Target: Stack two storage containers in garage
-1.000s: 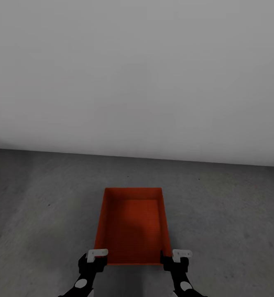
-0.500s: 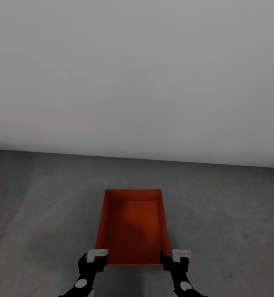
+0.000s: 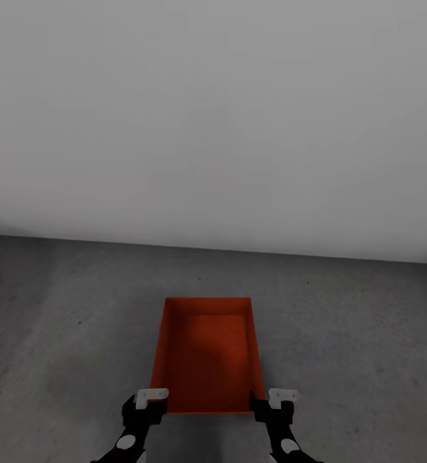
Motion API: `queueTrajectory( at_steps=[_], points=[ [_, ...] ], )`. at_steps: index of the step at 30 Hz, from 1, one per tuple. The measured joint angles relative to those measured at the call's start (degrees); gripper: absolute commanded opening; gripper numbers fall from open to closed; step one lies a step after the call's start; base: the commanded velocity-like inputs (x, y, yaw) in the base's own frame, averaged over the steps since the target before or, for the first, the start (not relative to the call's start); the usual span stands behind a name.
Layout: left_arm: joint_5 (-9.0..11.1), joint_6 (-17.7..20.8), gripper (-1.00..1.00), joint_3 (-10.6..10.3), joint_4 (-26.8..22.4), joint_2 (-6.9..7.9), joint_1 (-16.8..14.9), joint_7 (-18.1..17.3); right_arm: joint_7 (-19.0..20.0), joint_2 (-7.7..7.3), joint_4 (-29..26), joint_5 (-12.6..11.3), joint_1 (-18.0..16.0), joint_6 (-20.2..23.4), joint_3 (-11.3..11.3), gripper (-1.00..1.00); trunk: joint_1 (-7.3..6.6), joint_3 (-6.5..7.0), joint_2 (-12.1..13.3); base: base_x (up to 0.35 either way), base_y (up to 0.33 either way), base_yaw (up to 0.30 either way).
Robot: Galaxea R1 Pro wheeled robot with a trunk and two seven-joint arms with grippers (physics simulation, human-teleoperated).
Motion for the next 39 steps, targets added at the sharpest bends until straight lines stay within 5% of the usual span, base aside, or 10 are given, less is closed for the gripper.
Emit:
queueTrajectory(
  at_steps=[39],
  points=[
    [-0.1, -0.2, 1.0, 0.0, 0.0, 0.17, 0.0, 0.0, 0.0, 0.0, 0.0, 0.0, 0.0, -0.1, 0.0, 1.0, -8.57, 7.0, 15.6, 0.0, 0.0, 0.0]
  ],
)
